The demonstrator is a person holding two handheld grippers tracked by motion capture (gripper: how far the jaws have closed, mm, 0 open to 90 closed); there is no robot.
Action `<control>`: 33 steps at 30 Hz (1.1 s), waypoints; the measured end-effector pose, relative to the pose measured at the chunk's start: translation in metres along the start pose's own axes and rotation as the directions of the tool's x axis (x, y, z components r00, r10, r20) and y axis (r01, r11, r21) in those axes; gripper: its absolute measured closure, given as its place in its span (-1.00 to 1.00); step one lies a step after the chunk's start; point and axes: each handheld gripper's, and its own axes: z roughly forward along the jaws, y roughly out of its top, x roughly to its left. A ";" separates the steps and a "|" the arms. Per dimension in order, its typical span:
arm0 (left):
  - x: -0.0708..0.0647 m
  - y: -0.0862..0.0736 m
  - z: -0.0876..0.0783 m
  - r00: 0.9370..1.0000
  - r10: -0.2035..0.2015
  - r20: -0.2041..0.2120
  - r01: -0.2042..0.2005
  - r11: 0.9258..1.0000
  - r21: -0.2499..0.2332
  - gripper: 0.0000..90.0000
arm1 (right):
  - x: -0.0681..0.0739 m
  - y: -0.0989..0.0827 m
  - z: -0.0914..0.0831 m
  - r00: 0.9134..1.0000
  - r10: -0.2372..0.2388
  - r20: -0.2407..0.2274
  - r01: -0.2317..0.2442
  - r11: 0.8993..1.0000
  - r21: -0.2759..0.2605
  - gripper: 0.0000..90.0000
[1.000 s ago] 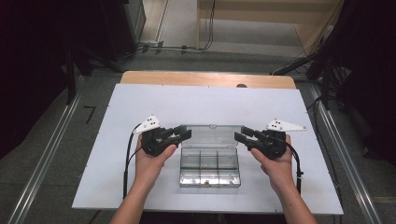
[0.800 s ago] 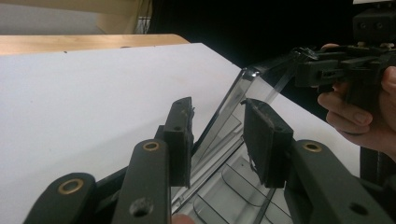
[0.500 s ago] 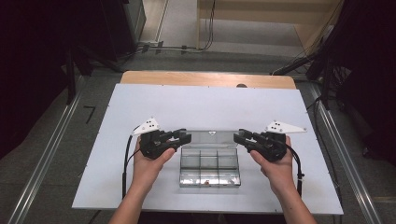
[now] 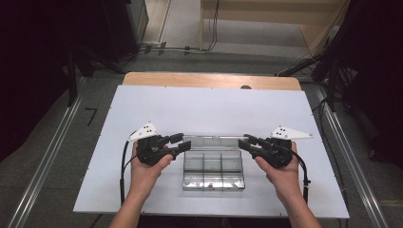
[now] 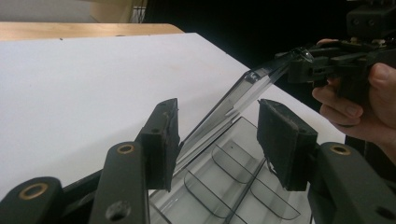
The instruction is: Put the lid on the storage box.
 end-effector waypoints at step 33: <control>-0.012 -0.026 -0.007 0.998 0.004 0.058 -0.008 0.998 0.065 1.00 | 0.007 -0.011 -0.014 1.000 0.000 0.012 0.000 1.000 0.011 0.39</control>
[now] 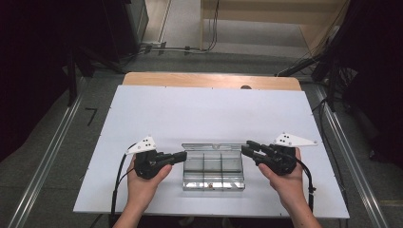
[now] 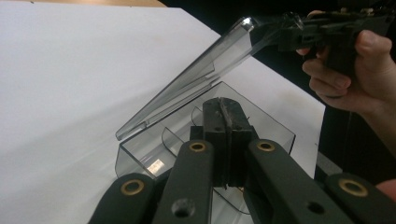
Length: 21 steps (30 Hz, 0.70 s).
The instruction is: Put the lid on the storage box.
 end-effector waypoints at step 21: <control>-0.006 0.008 -0.003 1.000 0.026 0.002 -0.026 0.999 -0.029 1.00 | 0.004 -0.002 -0.004 1.000 -0.015 0.010 0.015 1.000 0.012 0.38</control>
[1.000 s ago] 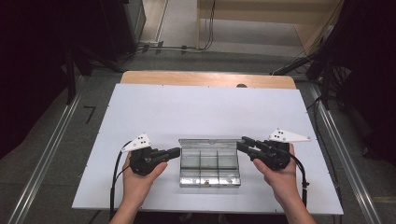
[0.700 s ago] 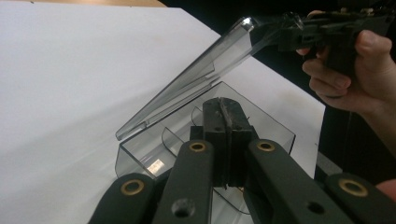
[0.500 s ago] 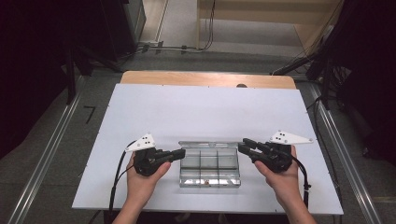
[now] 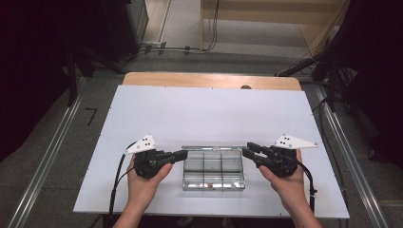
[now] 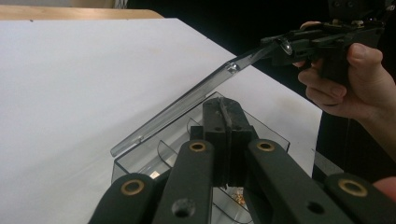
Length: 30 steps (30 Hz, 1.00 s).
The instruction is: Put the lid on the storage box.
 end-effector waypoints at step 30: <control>0.006 -0.005 -0.005 0.999 -0.034 0.000 0.034 0.999 -0.013 1.00 | -0.001 -0.027 -0.010 0.999 -0.007 0.035 0.004 0.997 0.077 0.43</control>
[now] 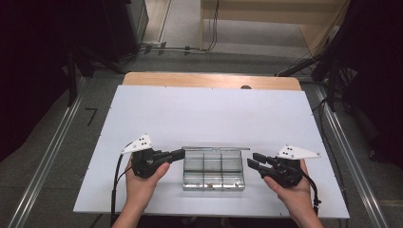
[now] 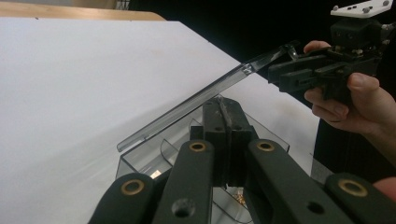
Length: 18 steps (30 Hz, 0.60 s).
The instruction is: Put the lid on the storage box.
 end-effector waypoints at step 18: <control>-0.009 -0.016 -0.006 1.000 0.004 -0.016 -0.004 1.000 0.007 1.00 | 0.003 -0.002 0.009 0.998 -0.007 -0.066 0.004 0.999 -0.040 0.95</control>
